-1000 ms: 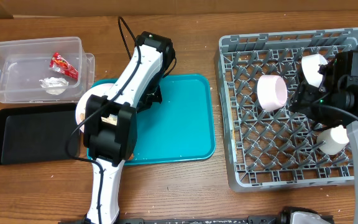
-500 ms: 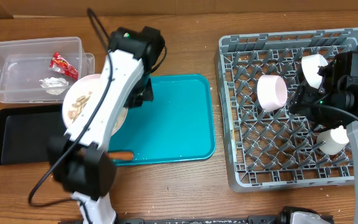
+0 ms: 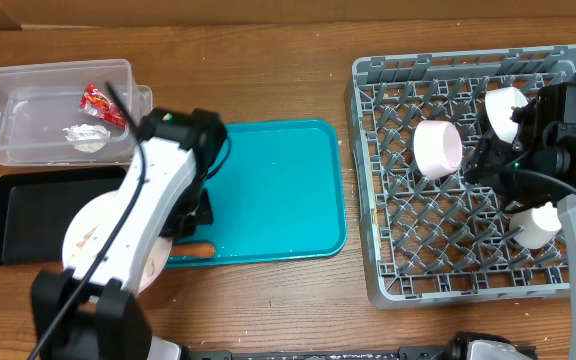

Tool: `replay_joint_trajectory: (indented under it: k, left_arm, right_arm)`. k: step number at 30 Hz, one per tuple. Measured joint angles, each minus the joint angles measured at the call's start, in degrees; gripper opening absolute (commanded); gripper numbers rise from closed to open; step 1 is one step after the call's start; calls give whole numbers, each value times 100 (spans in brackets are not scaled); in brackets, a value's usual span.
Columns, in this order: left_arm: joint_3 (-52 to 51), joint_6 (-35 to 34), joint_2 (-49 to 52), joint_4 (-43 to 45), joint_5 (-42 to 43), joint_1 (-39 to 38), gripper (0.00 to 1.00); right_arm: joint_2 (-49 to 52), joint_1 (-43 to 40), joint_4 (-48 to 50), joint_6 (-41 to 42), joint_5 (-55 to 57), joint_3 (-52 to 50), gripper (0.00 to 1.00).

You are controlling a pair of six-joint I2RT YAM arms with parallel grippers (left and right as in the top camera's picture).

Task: Sort waste into correct bins and load items into the dishwasher
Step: 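Carry the plate left over the black tray with the left gripper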

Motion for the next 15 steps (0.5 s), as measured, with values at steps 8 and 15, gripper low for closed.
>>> replay_joint_trajectory:
  k: [8,15]
  left_arm:
    - [-219,640,-299,715,326,599,4]
    - [-238,1235,-299,1141,815,1117,4]
  right_arm:
    - [0,0,-17,0,-4,0,70]
    - [0,0,-94,-2,0,0,70]
